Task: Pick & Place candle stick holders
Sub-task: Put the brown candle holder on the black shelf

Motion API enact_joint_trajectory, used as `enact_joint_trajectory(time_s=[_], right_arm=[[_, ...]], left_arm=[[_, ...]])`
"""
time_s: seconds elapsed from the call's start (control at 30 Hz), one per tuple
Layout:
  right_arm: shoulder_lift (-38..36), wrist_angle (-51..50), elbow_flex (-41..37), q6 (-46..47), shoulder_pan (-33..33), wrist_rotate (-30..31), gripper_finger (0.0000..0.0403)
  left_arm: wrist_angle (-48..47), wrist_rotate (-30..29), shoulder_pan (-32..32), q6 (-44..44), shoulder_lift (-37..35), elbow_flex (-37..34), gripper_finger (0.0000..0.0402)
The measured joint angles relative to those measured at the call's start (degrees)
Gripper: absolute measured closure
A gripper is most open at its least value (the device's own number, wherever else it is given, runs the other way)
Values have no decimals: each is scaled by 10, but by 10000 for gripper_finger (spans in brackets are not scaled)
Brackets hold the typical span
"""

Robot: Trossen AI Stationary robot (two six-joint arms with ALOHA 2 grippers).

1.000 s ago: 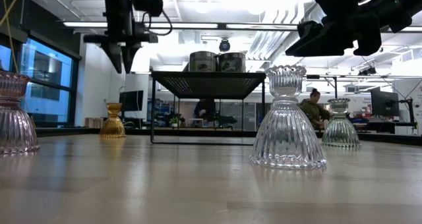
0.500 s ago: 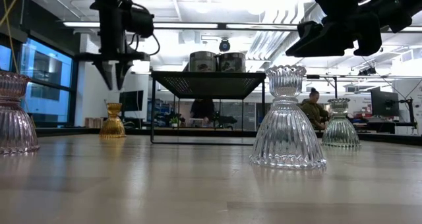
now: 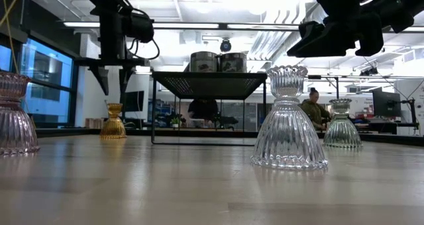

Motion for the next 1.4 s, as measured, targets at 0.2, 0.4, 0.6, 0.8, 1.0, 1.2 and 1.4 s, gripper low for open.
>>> enact_joint_trajectory(time_s=[0.2,0.4,0.6,0.8,1.0,1.2,1.4], right_arm=[[0,0,0,0,0,0,274],[0,-1,0,0,0,0,274],[0,-1,0,0,0,0,274],[0,-1,0,0,0,0,274],[0,-1,0,0,0,0,274],[0,-1,0,0,0,0,274],[0,-1,0,0,0,0,274]], left_arm=[[-2,-18,15,-5,8,0,193],[-6,-2,36,-5,35,0,193],[-4,-1,50,3,38,0,193],[-15,8,51,5,38,0,193],[-17,10,51,5,38,0,193],[2,11,51,-8,38,-31,193],[12,10,51,-7,38,-37,193]])
